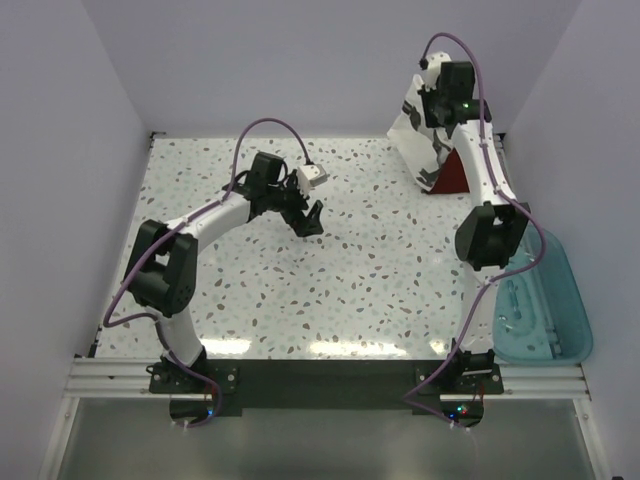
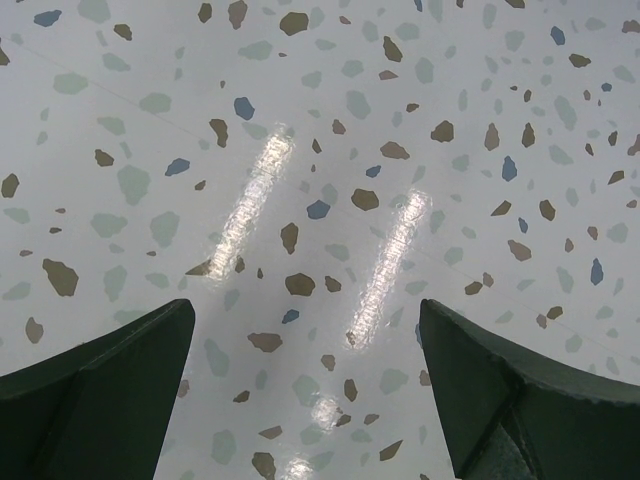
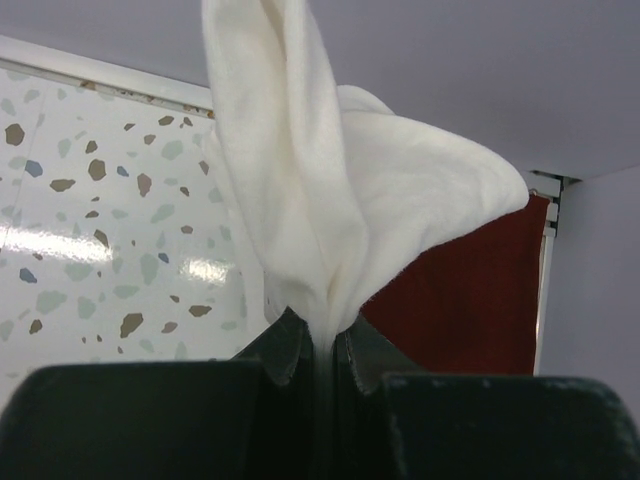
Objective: Fold and stack the t-shirts
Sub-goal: Neatly place the folded tshirt to the corner
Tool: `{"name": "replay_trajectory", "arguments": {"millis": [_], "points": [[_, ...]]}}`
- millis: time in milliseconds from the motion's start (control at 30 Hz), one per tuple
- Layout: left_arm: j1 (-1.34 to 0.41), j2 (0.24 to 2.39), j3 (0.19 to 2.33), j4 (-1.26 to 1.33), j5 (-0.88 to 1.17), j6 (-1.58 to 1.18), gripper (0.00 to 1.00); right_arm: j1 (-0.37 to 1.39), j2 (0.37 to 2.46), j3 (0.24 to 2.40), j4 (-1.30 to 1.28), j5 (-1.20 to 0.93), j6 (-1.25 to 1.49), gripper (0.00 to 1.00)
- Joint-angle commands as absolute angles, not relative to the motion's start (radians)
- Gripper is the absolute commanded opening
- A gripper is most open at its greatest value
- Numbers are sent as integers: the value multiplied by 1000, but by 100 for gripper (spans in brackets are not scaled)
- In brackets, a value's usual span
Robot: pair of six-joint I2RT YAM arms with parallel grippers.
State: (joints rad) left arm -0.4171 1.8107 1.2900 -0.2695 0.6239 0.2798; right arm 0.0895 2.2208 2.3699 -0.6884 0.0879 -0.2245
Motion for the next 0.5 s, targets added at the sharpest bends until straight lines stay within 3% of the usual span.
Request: {"name": "replay_trajectory", "arguments": {"millis": [0,200,467], "points": [[-414,1782,1304,-233,647,288,100,75,2132,2404,-650,109,-218,0],[-414,1790,1315,-271,658,313,100,48,2140,2332,-603,126,-224,0],[-414,1804,1319,-285,655,330,100,17,2191,2387,-634,110,-176,0]]}}
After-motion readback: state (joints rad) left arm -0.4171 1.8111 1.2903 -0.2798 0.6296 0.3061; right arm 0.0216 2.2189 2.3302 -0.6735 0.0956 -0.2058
